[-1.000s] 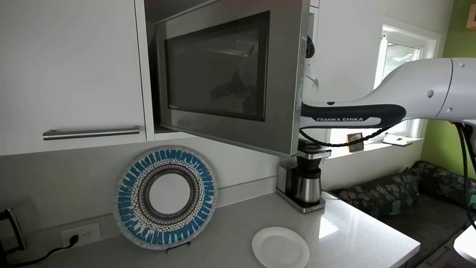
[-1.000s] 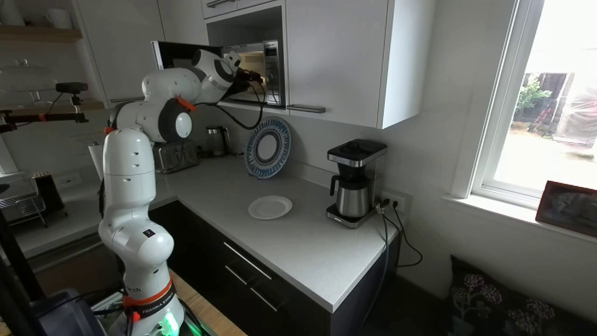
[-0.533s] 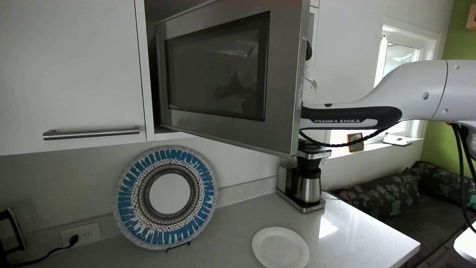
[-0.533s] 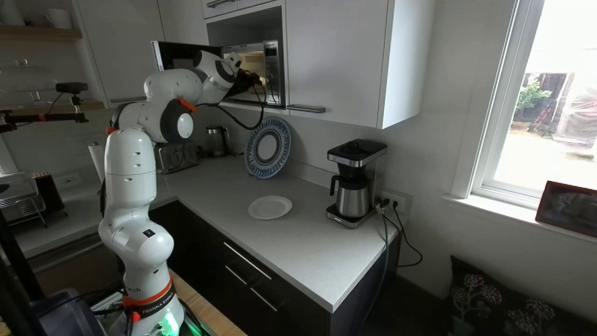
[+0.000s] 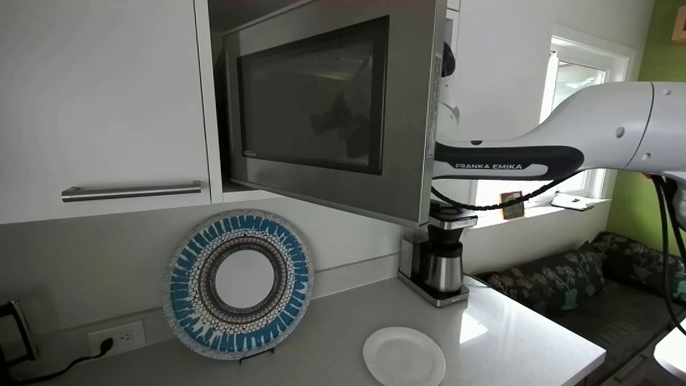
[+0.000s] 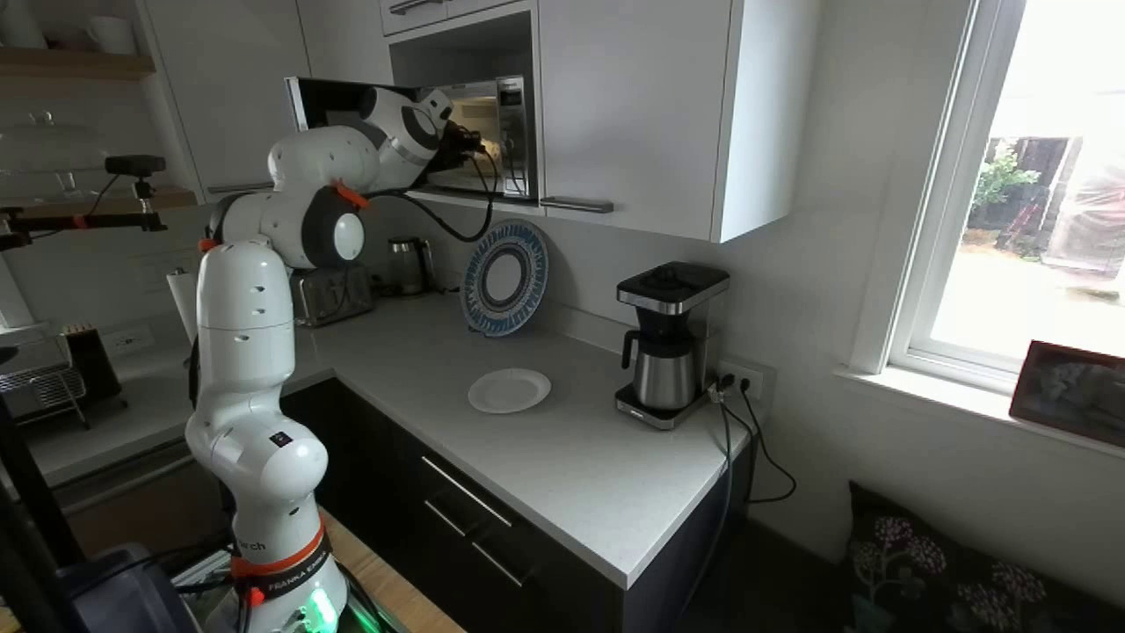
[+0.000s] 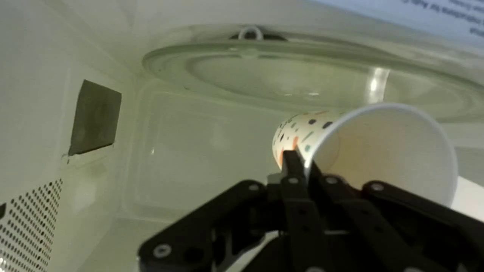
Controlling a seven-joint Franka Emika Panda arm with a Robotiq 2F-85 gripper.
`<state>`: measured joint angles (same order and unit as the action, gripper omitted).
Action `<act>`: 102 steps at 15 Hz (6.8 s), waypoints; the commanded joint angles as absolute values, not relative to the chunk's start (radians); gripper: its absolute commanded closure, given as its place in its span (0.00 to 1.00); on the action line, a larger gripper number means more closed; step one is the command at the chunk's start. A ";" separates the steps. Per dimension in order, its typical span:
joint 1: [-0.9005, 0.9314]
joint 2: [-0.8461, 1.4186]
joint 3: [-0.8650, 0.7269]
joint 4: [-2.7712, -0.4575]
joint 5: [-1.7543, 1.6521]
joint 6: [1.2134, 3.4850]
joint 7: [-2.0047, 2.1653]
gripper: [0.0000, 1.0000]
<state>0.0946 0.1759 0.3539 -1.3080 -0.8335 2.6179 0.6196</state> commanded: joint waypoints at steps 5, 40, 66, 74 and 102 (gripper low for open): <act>0.105 0.158 0.378 -1.257 -0.751 2.564 0.691 0.99; 0.091 0.195 0.422 -1.043 -0.220 2.150 1.262 0.99; 0.069 0.233 0.398 -1.013 0.010 2.155 1.693 0.99; 0.063 0.264 0.384 -1.000 -0.020 2.172 1.749 0.50; 0.085 0.352 0.384 -0.812 -0.168 2.015 1.428 0.32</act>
<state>0.0683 0.3190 0.3818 -0.8676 -0.1431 2.0393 1.4727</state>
